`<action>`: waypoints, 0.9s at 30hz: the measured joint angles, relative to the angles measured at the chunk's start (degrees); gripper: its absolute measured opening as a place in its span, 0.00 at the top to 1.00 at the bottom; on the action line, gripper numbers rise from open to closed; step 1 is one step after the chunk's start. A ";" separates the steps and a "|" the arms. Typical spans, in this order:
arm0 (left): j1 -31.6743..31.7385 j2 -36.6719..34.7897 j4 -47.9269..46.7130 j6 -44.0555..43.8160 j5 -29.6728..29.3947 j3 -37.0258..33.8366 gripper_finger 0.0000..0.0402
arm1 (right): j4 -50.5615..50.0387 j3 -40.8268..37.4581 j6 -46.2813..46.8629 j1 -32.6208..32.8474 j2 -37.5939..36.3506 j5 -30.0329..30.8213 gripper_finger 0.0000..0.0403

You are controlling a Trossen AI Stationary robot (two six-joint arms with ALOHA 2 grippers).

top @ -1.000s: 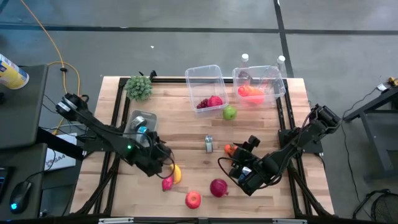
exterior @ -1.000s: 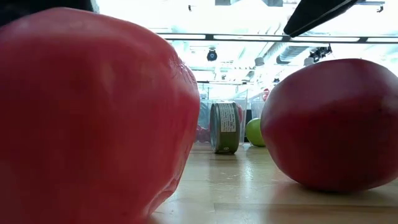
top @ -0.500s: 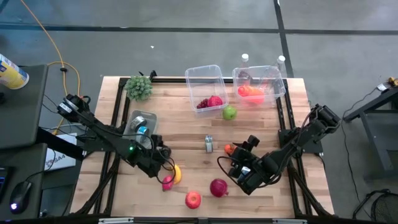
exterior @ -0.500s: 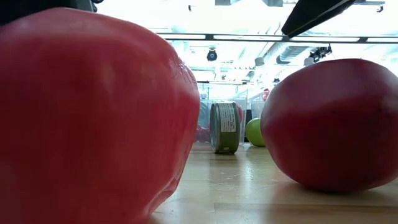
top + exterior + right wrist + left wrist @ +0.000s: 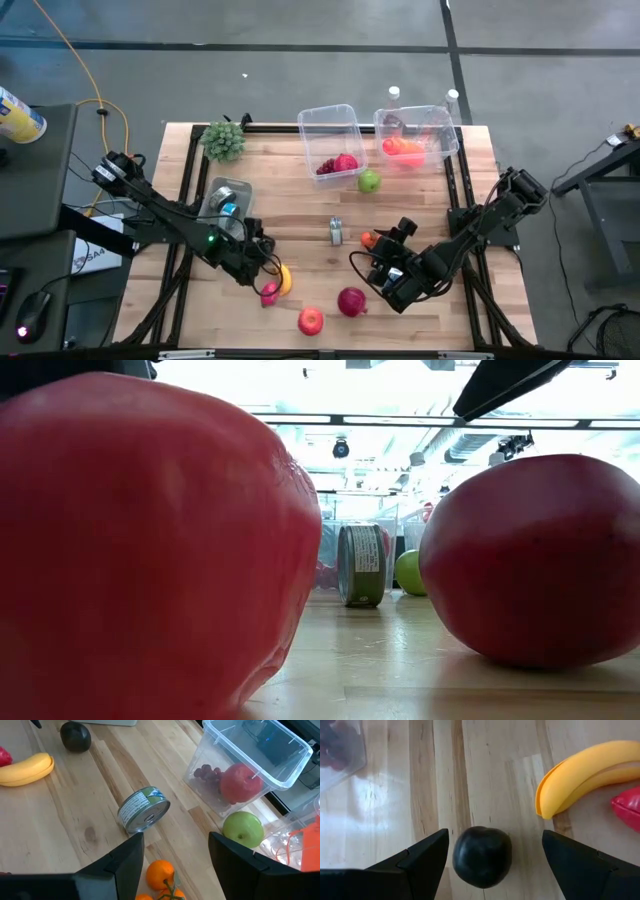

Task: Pick & Place Food Item
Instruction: Put the plum into the left transparent bin

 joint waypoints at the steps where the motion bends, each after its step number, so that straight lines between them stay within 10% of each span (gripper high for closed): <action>1: 0.00 0.00 0.31 0.24 0.00 0.00 0.22 | 0.00 0.00 -0.01 0.00 0.00 -0.01 0.48; 27: 0.02 0.00 0.69 -0.24 -1.69 0.00 0.02 | 0.00 0.02 0.42 -0.04 -0.02 0.13 0.48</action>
